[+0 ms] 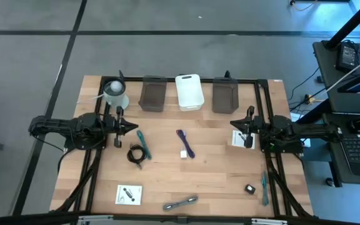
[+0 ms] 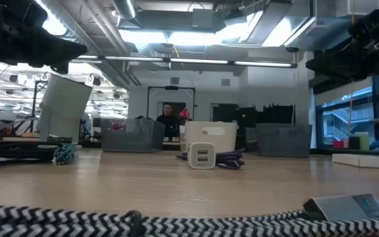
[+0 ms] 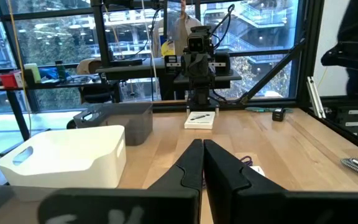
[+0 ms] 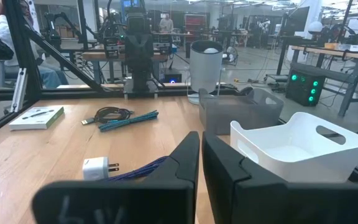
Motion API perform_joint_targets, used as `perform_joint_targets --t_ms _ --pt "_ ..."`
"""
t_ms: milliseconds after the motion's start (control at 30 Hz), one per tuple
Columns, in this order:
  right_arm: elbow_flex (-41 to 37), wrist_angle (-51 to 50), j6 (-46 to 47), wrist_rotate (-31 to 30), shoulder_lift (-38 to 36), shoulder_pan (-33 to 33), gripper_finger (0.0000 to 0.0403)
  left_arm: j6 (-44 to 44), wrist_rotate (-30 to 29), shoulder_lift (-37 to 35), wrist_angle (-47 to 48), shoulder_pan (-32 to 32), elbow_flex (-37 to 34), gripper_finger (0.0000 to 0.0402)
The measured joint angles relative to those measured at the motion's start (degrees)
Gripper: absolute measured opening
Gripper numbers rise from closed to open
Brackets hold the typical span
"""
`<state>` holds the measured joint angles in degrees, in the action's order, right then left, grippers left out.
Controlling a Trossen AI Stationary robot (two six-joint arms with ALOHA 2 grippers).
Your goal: Pick and place items into bin
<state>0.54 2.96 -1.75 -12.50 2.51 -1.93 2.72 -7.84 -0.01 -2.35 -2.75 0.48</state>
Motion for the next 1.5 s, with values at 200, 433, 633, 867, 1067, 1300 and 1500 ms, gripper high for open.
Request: perform_joint_targets --t_ms 200,433,633,867,1067,1300,1500 --pt "0.0 0.0 0.0 0.0 0.0 0.0 0.0026 0.0 0.0 0.0 0.0 0.0 0.0 0.0006" --pt "0.0 0.0 0.0 0.0 0.0 0.0 0.0026 0.0 0.0 0.0 0.0 0.0 0.0 0.0006" --pt "0.0 0.0 0.2 0.0 0.0 0.0 0.0026 0.0 0.0 0.0 0.0 0.0 0.0 0.0006" --pt "0.0 1.5 5.9 0.1 0.0 0.0 0.0026 0.0 0.0 0.0 0.0 0.0 0.0 0.0006" --pt "2.5 0.6 4.7 6.2 0.7 0.0 0.0006 0.0 0.0 0.0 0.0 0.0 0.0 0.0006" --pt "16.1 -5.7 1.5 -0.3 9.5 0.0 0.0002 0.0 0.0 0.0 0.0 0.0 0.0 0.0006" --pt "34.4 -18.4 6.0 -4.3 25.5 0.0 0.0001 0.0 0.0 0.0 0.0 0.0 0.0 0.0006"
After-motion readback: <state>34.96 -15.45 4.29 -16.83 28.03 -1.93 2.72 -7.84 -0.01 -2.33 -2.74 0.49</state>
